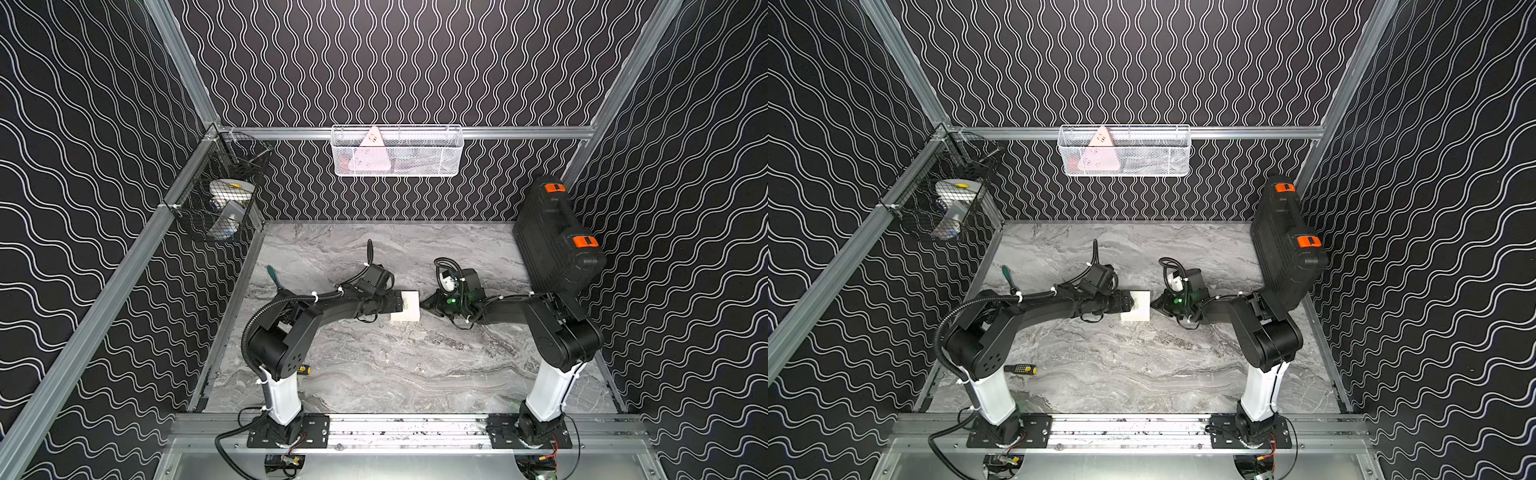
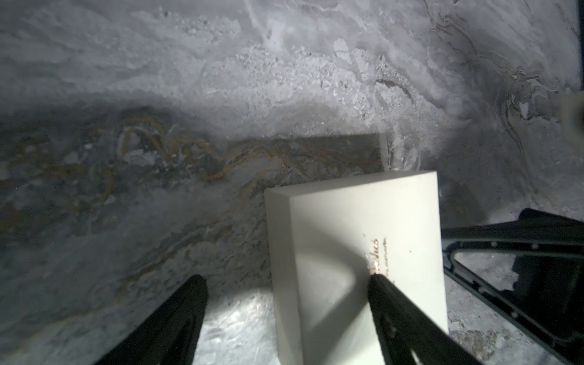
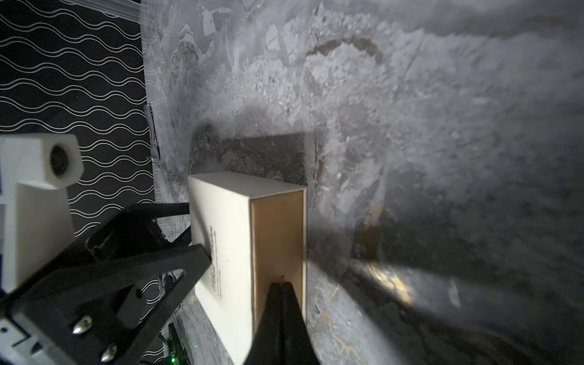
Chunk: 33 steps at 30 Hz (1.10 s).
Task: Place the earrings into the drawer-style jewelry box
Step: Open the drawer in the jewelry box.
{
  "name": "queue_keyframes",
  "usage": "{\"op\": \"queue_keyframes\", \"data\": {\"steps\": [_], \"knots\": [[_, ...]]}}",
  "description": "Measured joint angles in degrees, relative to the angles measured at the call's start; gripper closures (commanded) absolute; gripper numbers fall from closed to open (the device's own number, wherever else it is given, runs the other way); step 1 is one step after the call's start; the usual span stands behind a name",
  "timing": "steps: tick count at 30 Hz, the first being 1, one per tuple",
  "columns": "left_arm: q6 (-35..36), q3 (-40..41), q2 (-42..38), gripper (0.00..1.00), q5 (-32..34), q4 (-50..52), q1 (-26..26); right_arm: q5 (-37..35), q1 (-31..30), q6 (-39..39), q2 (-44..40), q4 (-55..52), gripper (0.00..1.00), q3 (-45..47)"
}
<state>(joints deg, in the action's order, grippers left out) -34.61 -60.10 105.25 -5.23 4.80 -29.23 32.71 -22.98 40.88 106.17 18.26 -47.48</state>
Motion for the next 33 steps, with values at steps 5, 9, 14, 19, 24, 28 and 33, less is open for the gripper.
{"op": "queue_keyframes", "data": {"steps": [5, 9, 14, 19, 24, 28, 33], "knots": [[0.0, -0.6, 0.5, 0.17, 0.3, 0.4, 0.0, -0.7, 0.4, -1.1, -0.7, -1.6, 1.00, -0.1], [0.0, -0.9, 1.0, 0.17, 0.2, -0.2, 0.0, -0.7, 1.9, -1.5, -1.6, -2.8, 1.00, 0.4], [0.0, -1.0, 1.0, 0.17, 0.1, -0.3, 0.0, -0.4, 3.9, -1.8, -2.6, -3.7, 1.00, 1.3], [0.0, -1.1, 1.4, 0.17, -0.5, -1.0, 0.0, 0.1, 5.7, -2.6, -3.5, -4.2, 1.00, 2.3], [0.0, -1.1, 1.6, 0.17, -0.8, -1.3, 0.0, 0.4, 7.4, -3.5, -4.0, -5.3, 1.00, 2.5], [0.0, -1.0, 1.6, 0.14, -1.0, -1.6, 0.0, 0.4, 7.7, -4.1, -4.1, -5.9, 1.00, 2.6], [0.1, -1.0, 1.7, 0.14, -1.2, -1.8, 0.0, 0.3, 8.9, -5.6, -4.3, -7.6, 1.00, 2.4]]}}
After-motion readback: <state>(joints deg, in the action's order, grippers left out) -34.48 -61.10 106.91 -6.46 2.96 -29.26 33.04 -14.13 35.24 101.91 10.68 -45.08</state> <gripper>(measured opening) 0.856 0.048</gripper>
